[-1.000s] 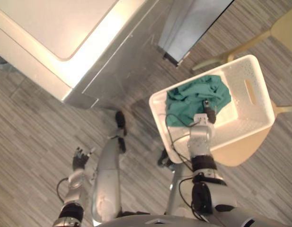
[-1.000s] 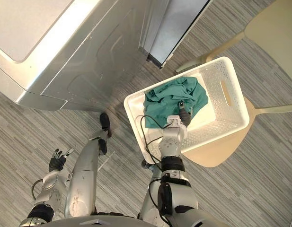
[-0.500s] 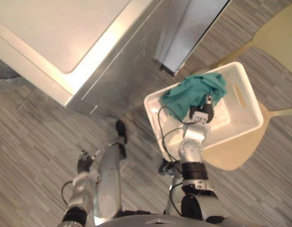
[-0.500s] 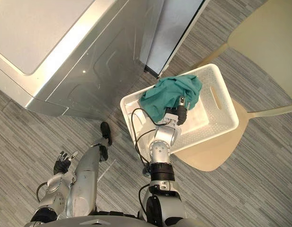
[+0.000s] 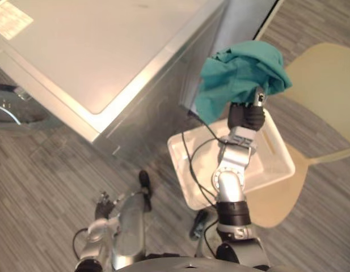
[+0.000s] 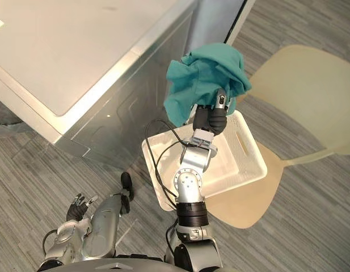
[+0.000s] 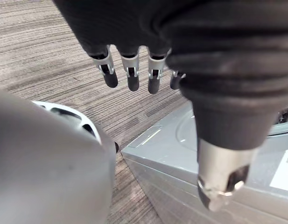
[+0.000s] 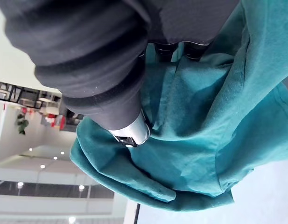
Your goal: Pick up the laundry basket with both hands and put the clothes into the washing machine.
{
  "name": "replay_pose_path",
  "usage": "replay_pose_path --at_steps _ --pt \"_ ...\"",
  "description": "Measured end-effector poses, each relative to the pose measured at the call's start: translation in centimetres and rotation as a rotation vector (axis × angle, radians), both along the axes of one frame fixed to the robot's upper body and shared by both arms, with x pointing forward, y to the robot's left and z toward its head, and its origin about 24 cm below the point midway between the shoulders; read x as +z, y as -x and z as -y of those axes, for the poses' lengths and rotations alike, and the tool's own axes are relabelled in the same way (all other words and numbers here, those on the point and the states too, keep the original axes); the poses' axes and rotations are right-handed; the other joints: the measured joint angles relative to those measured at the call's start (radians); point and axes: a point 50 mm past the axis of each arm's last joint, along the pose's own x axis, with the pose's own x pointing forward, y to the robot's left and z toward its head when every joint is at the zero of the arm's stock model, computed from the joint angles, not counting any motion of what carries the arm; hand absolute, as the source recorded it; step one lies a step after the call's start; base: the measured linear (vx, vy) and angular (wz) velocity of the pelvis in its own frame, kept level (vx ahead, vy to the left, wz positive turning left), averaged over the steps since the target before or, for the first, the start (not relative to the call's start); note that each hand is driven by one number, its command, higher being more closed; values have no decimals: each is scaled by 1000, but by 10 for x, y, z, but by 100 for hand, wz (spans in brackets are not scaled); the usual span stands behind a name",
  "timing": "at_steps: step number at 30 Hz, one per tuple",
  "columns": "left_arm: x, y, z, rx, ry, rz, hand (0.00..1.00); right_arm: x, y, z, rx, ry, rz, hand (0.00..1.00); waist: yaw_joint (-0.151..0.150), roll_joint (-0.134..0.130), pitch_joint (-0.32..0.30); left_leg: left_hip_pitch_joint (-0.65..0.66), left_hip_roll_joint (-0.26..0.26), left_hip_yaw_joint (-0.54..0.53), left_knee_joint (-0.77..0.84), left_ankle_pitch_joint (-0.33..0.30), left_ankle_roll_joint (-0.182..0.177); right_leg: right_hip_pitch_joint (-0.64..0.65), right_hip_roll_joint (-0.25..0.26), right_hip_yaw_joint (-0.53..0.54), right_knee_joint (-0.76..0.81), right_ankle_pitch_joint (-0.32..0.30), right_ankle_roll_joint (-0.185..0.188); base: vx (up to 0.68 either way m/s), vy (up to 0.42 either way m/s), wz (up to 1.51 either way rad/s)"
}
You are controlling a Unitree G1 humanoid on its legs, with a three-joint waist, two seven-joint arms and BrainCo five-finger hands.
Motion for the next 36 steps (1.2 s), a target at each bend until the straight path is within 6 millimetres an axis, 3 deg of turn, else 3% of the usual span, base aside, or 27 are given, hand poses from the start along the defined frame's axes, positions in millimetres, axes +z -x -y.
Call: replay_pose_path --at_steps 5,10,15,21,23,25,29,31,36 --pt "1 21 3 28 22 3 0 -18 7 14 -39 31 -54 100 1 -1 -110 97 -41 -30 -99 35 12 136 15 -57 -130 35 25 124 -37 19" --pt "21 13 -6 103 21 118 0 -28 14 35 -124 42 -98 100 4 -1 -173 179 -64 -61 -178 59 7 253 37 -112 -241 66 39 125 -59 20" --pt "53 9 -36 332 1 285 0 -39 14 47 -160 51 -152 100 12 7 -219 214 -61 -74 -186 60 8 328 71 -127 -337 107 39 43 -33 1" --pt "88 35 -82 640 -112 414 0 -53 23 59 -206 49 -204 100 21 32 -265 282 -56 -76 -235 79 -3 394 98 -120 -416 142 32 -13 -11 -6" --pt "112 42 -100 731 -191 502 0 -67 28 65 -218 50 -261 100 20 42 -276 316 -52 -77 -269 88 -14 422 110 -120 -441 149 21 -83 -13 -4" --pt "131 41 -105 751 -228 589 0 -72 32 66 -218 53 -284 100 19 48 -286 323 -46 -82 -290 97 -27 421 115 -119 -444 152 16 -84 -16 -1" --pt "180 30 -100 727 -283 815 0 -75 32 63 -192 68 -291 100 9 65 -297 341 -40 -89 -329 106 -44 413 129 -91 -459 160 11 -88 -13 -12" --pt "206 14 -81 623 -278 961 0 -73 30 49 -132 99 -267 100 -15 79 -308 347 -41 -84 -335 100 -45 412 132 -65 -475 171 10 -75 -13 -30" --pt "217 -35 -25 270 -110 1060 0 -62 28 17 22 155 -200 100 -45 84 -320 353 -27 -46 -330 99 -50 378 141 5 -488 198 8 -18 -27 -38"
